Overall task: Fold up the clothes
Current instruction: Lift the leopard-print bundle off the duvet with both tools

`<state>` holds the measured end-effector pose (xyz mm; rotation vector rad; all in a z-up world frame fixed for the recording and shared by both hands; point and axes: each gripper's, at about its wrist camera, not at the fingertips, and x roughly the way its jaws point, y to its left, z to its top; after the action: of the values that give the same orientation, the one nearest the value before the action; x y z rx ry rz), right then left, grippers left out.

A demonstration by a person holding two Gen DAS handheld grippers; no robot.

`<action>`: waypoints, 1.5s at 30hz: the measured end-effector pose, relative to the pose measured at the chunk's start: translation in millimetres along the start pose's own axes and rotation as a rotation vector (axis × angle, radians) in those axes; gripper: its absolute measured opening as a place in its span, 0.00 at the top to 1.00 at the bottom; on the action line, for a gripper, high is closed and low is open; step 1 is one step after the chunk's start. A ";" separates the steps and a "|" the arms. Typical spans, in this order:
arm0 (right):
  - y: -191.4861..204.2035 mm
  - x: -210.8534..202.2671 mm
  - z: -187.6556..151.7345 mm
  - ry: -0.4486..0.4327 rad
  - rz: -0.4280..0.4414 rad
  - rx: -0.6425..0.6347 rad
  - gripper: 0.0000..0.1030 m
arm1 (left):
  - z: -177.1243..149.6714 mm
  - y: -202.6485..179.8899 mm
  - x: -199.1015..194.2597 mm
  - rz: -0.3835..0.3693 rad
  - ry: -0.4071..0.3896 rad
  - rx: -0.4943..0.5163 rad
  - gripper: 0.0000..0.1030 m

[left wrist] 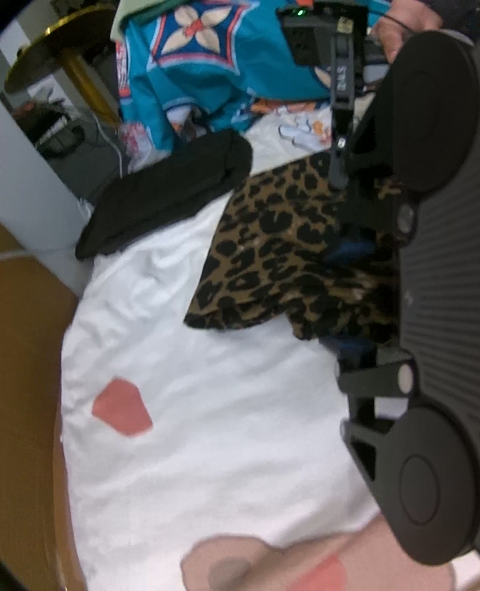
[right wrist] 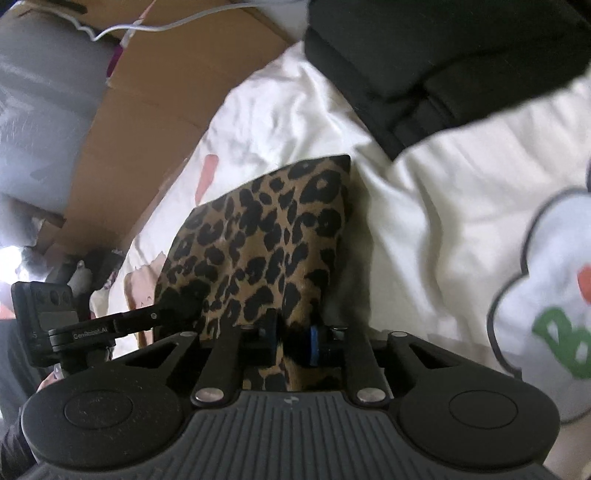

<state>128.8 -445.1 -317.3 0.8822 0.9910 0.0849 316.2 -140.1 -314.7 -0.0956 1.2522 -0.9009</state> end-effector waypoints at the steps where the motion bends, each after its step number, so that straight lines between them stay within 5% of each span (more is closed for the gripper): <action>1: -3.6 -0.2 -0.7 0.001 0.003 0.010 0.69 | -1.5 0.0 -0.8 0.006 0.001 0.006 0.38; 12: -16.2 9.2 -5.5 0.017 0.027 0.068 0.65 | -2.7 7.7 13.4 -0.032 -0.007 -0.025 0.31; 15: -15.5 11.5 -5.8 0.017 0.031 0.077 0.65 | -1.6 10.7 19.3 -0.064 0.010 -0.072 0.40; 21: -16.0 11.2 -4.9 0.034 0.046 0.088 0.65 | -0.9 13.5 21.3 -0.104 0.083 -0.096 0.41; 31: -33.5 23.9 -1.3 0.060 0.113 0.158 0.63 | 0.5 15.8 27.7 -0.145 0.069 -0.118 0.32; 33: -34.0 22.2 -2.5 0.060 0.118 0.155 0.63 | 0.5 14.1 29.0 -0.145 0.070 -0.100 0.35; 35: -36.6 19.8 -4.9 0.058 0.126 0.168 0.64 | 1.5 13.3 28.8 -0.121 0.082 -0.080 0.54; 38: -38.7 16.3 -7.2 0.049 0.149 0.186 0.66 | 3.0 13.4 28.5 -0.112 0.094 -0.069 0.62; 45: -27.5 11.8 -7.6 0.021 0.129 0.133 0.89 | 2.5 4.4 23.0 -0.077 0.081 -0.033 0.70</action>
<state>121.2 -453.5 -345.9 1.0694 0.9671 0.1392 321.3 -152.7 -333.8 -0.1351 1.3464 -0.9592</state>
